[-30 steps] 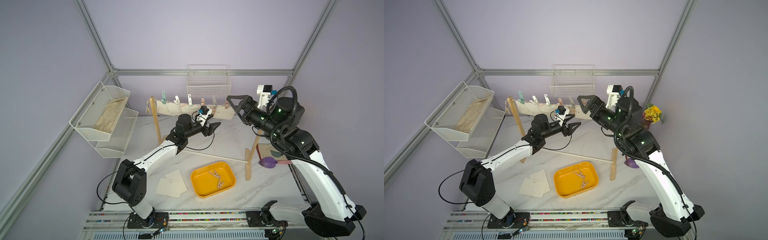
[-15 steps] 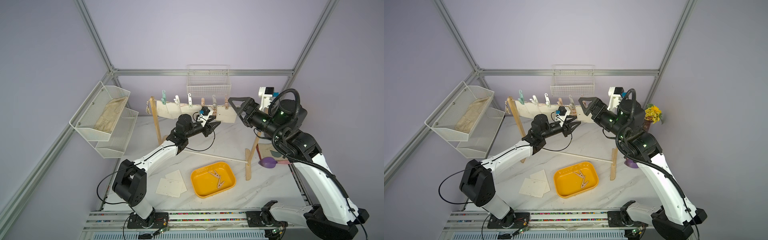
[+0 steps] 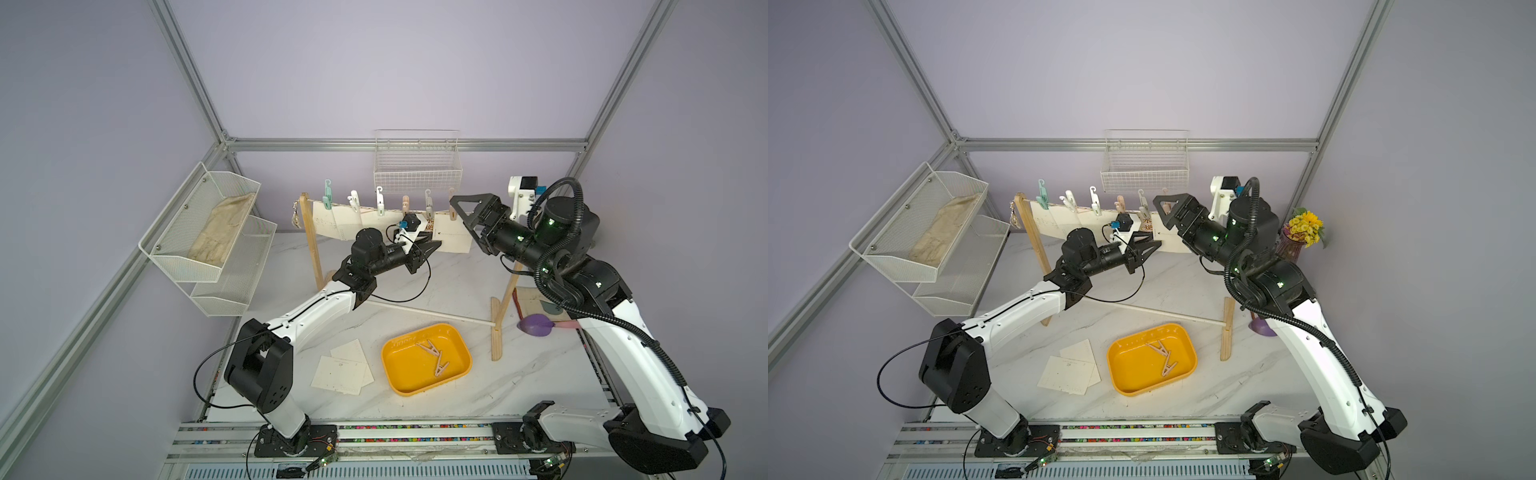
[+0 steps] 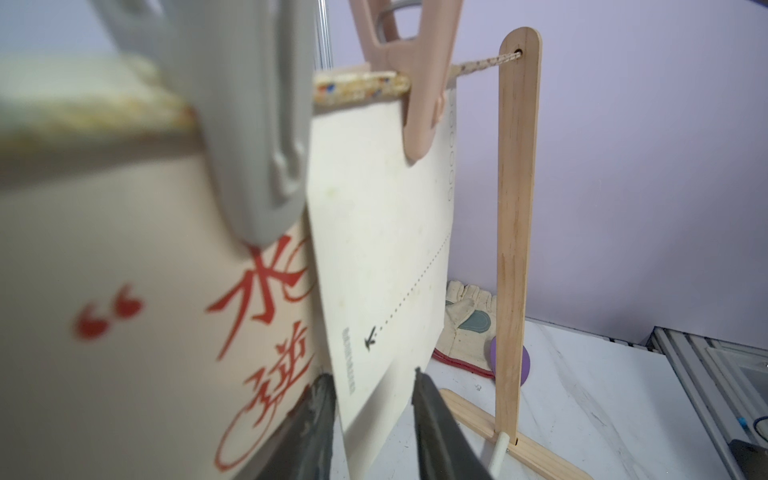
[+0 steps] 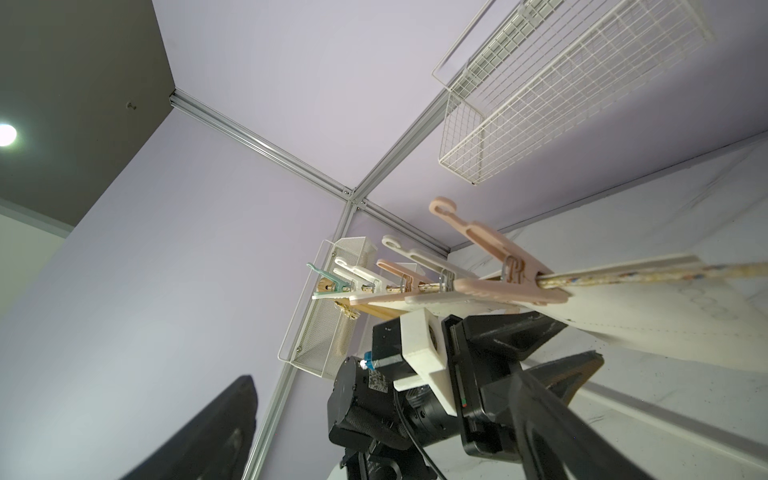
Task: Remove the postcards from the strings
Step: Pinch the postcard on the clothesline, then remove the clamp from the clothesline.
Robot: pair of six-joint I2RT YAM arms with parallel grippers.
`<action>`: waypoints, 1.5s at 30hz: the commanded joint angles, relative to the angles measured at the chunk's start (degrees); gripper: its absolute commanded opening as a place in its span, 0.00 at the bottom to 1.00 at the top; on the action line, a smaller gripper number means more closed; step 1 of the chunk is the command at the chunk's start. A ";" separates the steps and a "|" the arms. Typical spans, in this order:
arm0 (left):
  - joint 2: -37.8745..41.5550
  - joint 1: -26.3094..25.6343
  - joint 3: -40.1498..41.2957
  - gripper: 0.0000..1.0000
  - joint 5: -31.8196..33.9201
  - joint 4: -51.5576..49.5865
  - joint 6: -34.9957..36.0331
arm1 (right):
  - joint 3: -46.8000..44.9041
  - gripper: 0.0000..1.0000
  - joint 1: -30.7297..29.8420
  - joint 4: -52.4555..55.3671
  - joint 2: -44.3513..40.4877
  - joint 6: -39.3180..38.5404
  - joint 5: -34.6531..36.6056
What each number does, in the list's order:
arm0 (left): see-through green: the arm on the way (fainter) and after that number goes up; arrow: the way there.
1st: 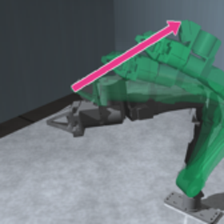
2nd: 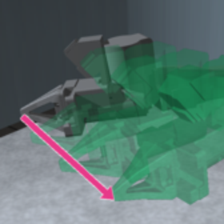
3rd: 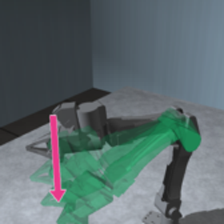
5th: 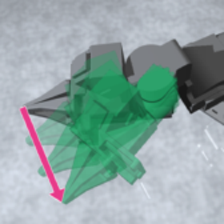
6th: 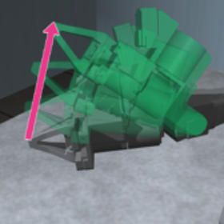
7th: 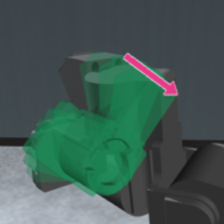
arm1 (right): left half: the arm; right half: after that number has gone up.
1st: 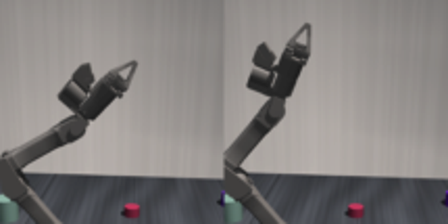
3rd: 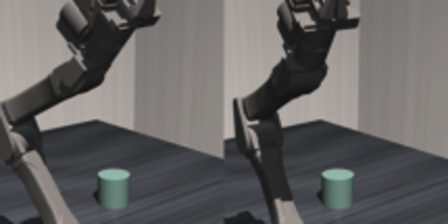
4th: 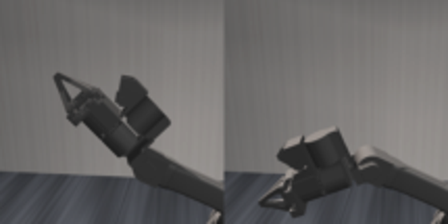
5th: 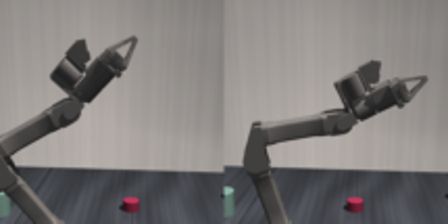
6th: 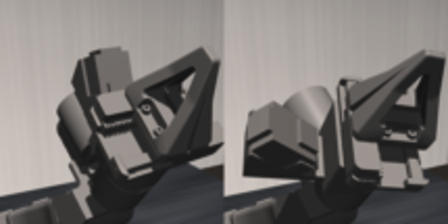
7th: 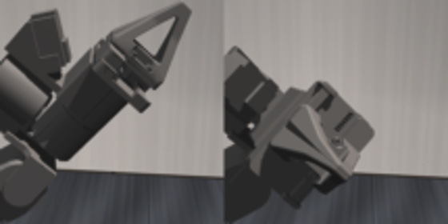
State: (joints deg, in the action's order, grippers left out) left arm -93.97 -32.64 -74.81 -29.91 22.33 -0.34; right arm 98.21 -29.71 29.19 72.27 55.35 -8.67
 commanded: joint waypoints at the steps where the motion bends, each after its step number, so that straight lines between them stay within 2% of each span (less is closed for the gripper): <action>1: 1.34 0.23 -2.69 0.35 -1.43 2.41 0.17 | 0.96 0.96 0.18 0.08 -0.44 0.99 0.01; 8: 0.33 0.39 -3.22 0.18 -3.35 3.06 -0.45 | 1.36 0.96 0.18 0.45 -0.79 0.77 0.23; 11: 0.04 0.40 -3.13 0.13 -3.12 3.25 0.28 | 1.74 0.96 0.18 0.70 -0.68 0.73 0.05; 15: -0.58 0.54 -3.62 0.12 -1.53 2.98 2.21 | 2.04 0.97 0.17 0.69 -0.49 1.31 -0.12; 20: -2.23 0.56 -4.93 0.11 3.30 3.84 6.46 | 0.78 0.97 0.18 0.69 -0.53 6.10 -0.73; 25: -4.17 0.56 -4.93 0.10 8.32 9.55 10.44 | -1.08 0.97 0.18 1.11 -0.76 11.57 -0.88; 33: -6.60 0.56 -5.09 0.05 14.63 17.92 16.96 | -4.64 0.97 0.52 1.71 -2.30 21.32 2.95; 39: -7.39 0.56 -5.66 0.05 16.83 21.13 21.17 | -5.37 0.97 0.88 1.60 -1.20 27.77 3.58; 45: -7.89 0.48 -5.94 0.04 17.93 22.64 23.81 | -3.76 0.97 0.84 0.26 0.80 29.50 4.44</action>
State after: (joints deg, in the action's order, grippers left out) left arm -101.45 -32.34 -77.43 -14.50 41.08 20.86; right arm 93.23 -29.02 30.76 71.88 80.16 -5.32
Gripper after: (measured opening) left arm 0.048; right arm 0.971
